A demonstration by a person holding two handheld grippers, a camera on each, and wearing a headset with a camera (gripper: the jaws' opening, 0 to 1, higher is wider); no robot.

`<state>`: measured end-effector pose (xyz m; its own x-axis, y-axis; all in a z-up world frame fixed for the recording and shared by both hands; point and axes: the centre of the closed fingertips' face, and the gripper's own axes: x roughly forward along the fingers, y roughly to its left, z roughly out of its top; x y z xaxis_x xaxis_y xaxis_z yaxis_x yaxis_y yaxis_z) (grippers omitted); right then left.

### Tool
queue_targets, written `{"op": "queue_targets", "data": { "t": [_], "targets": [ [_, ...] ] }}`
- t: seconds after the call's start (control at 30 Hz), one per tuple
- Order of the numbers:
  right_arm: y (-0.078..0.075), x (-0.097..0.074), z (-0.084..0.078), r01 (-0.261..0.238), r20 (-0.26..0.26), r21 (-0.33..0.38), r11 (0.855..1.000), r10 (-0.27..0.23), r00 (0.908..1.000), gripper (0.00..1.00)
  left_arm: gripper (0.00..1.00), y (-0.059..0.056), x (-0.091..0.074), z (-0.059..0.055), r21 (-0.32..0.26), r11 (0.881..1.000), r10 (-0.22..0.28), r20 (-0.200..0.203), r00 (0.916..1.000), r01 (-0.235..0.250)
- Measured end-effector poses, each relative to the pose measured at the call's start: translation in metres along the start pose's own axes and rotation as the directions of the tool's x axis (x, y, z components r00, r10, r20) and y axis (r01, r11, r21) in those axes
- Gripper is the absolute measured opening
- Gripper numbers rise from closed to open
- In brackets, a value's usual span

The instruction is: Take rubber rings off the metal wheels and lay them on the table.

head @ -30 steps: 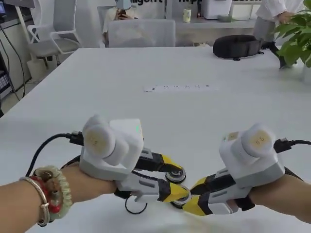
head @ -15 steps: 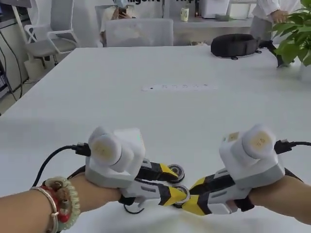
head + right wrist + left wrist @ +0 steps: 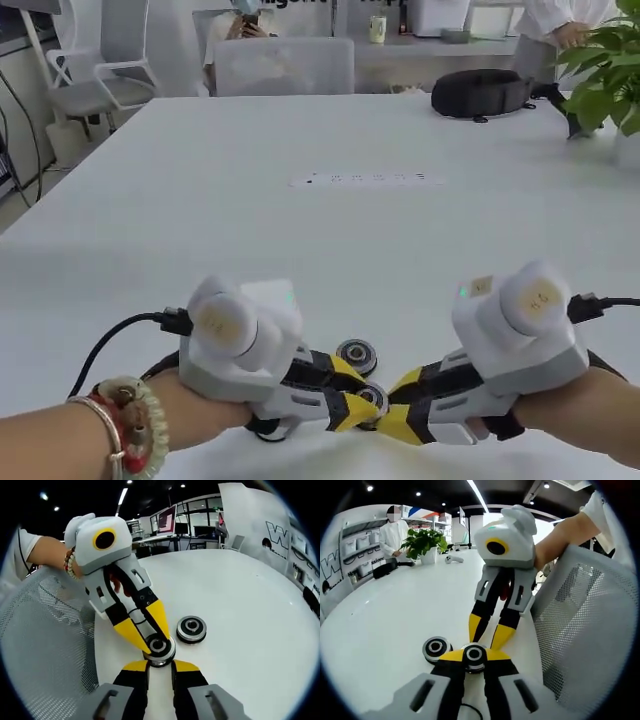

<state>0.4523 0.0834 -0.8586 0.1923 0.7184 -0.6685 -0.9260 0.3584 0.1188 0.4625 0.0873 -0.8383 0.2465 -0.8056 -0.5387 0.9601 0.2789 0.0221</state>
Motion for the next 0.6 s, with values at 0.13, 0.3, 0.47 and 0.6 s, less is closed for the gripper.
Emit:
{"op": "queue_targets", "data": {
  "t": [0.13,0.3,0.47,0.6],
  "targets": [
    [-0.0002,-0.0021,-0.0018,0.003,-0.01,-0.038,0.999,-0.004,0.9999,0.09,0.08,0.0007,0.0002,0.0002,-0.006,1.0,-0.005,0.008,1.0,0.005],
    [-0.0014,-0.0025,-0.0019,0.014,-0.017,-0.086,0.996,-0.016,0.9997,0.04,0.08,0.0005,0.0006,0.0005,-0.009,1.0,-0.005,0.011,0.9999,0.005],
    [-0.0063,-0.0028,-0.0018,0.038,-0.013,-0.053,0.998,-0.039,0.9992,0.0,0.08,0.001,0.0011,0.0007,-0.01,1.0,-0.002,0.015,0.9999,0.003],
    [-0.0074,-0.0033,-0.0021,0.037,-0.002,0.015,0.999,-0.037,0.9993,0.0,0.08,0.0013,0.0013,0.001,-0.008,1.0,-0.004,0.018,0.9998,0.004]
  ]
}}
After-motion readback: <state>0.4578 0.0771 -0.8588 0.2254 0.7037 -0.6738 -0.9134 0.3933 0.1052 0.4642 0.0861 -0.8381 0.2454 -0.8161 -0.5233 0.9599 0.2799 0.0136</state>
